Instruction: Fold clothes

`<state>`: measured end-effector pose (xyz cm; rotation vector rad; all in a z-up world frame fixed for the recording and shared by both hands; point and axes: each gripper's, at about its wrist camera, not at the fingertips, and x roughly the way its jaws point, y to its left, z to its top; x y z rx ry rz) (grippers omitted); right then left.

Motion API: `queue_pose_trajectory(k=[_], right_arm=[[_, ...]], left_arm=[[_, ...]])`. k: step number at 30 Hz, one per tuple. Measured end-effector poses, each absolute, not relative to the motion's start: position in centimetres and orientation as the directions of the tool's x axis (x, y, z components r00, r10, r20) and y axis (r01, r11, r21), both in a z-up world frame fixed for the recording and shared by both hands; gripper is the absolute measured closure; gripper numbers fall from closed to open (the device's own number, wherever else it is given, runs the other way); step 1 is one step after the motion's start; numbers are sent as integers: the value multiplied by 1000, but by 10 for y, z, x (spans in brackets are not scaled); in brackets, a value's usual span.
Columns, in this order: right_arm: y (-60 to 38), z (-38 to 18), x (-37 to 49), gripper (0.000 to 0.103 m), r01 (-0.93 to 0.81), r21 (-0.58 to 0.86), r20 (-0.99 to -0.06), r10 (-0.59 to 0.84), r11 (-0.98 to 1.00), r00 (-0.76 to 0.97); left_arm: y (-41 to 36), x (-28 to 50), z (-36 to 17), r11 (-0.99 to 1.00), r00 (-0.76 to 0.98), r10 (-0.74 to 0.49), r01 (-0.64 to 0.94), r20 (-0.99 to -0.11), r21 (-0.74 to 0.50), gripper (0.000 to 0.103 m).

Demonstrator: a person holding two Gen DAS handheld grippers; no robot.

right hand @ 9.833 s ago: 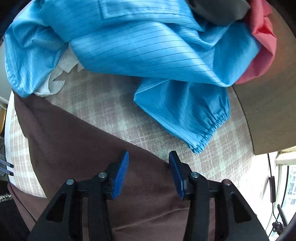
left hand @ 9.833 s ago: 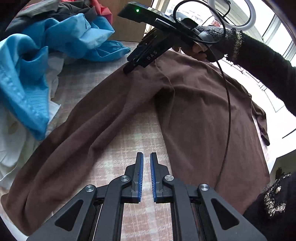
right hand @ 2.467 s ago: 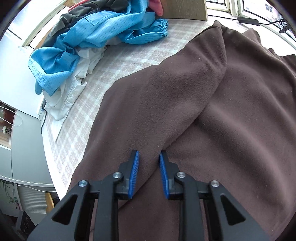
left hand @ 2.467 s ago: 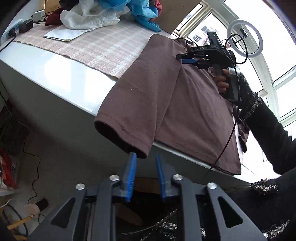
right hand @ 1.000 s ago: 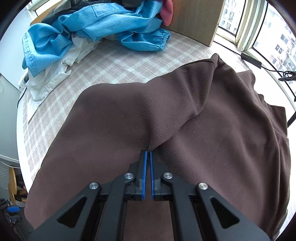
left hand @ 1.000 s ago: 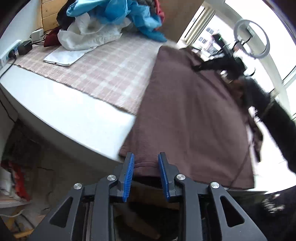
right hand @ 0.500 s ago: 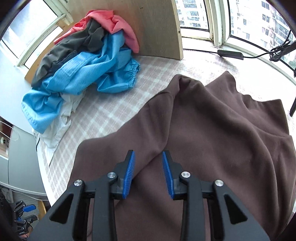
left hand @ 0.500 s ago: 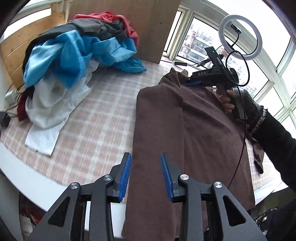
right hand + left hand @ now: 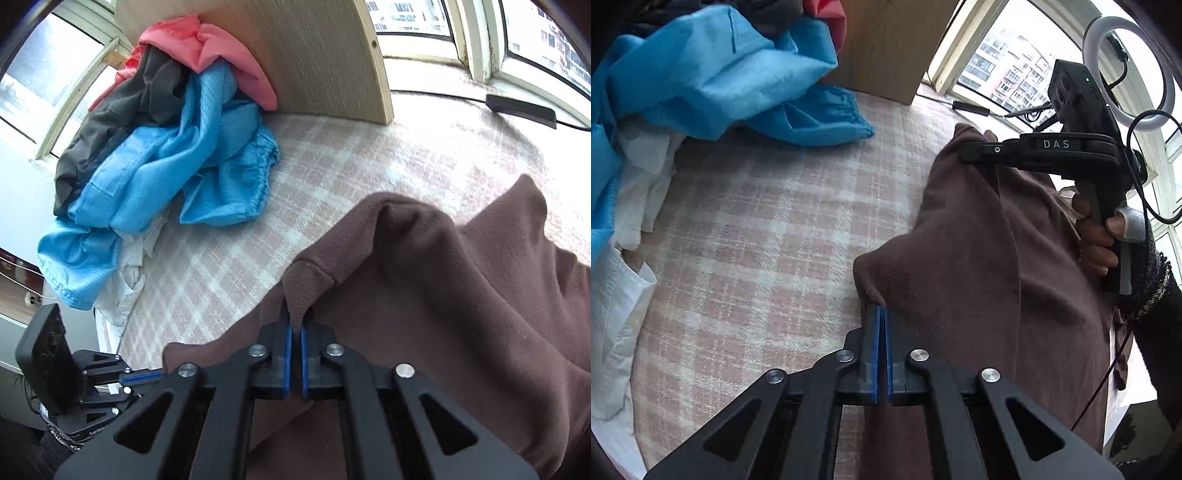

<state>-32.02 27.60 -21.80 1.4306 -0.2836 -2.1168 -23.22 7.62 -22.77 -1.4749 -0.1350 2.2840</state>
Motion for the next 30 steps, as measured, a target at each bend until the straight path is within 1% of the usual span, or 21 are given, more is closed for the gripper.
queue_pose_trajectory(k=[2,3,7,8,10,11,12,13,14,15,17,20,22,23,25,27,29,30], right_arm=[[276,-200,-323,100,381,443,-752,-568,-812,-336],[273,-201,-328,100,387,432,-757,-561,-814,-336],[263,-228,-348,99,367,413,-817,-517,-834,-255],[263,-238,-352,99,355,412,-834,-504,-839,-225],[271,-238,-354,99,345,449,-813,-537,-825,-227],[278,-234,-354,96,338,467,-803,-552,-818,-226],[285,-230,-353,89,329,483,-795,-564,-811,-224],[295,-224,-351,84,338,475,-787,-564,-812,-249],[305,-216,-348,77,353,458,-779,-560,-816,-282],[316,-211,-345,75,363,388,-798,-505,-848,-328],[337,-207,-342,74,364,309,-831,-436,-879,-347],[368,-210,-340,74,351,237,-865,-361,-906,-349],[381,-218,-340,73,347,183,-890,-305,-920,-339],[387,-223,-339,70,345,156,-901,-276,-926,-334],[395,-228,-339,68,330,88,-913,-209,-940,-351],[405,-229,-341,68,309,78,-901,-200,-948,-384],[407,-229,-347,67,325,121,-896,-244,-938,-371],[404,-229,-351,65,344,123,-893,-255,-931,-371]], left_arm=[[72,-229,-216,-919,-416,370,-294,-831,-263,101],[71,-231,-216,-921,-422,369,-290,-828,-262,101],[78,-244,-241,-933,-336,315,-283,-888,-224,99],[79,-243,-241,-935,-339,304,-284,-890,-211,93],[76,-238,-235,-945,-369,274,-275,-888,-177,88],[73,-233,-228,-951,-391,255,-265,-884,-157,87],[69,-227,-220,-954,-410,250,-262,-877,-149,87],[66,-221,-212,-956,-429,245,-258,-870,-142,87],[66,-215,-206,-956,-440,239,-263,-866,-130,87],[67,-208,-200,-956,-450,234,-268,-862,-119,87],[73,-199,-190,-951,-462,237,-289,-855,-107,87],[95,-191,-187,-920,-424,300,-366,-855,-141,86],[113,-190,-196,-897,-381,325,-414,-866,-154,86],[119,-190,-204,-894,-363,315,-424,-877,-146,86],[133,-191,-218,-886,-328,296,-445,-897,-129,86],[142,-191,-229,-880,-299,283,-458,-912,-123,86],[147,-191,-237,-879,-284,273,-462,-919,-118,86],[148,-191,-238,-878,-281,270,-464,-921,-116,86]])
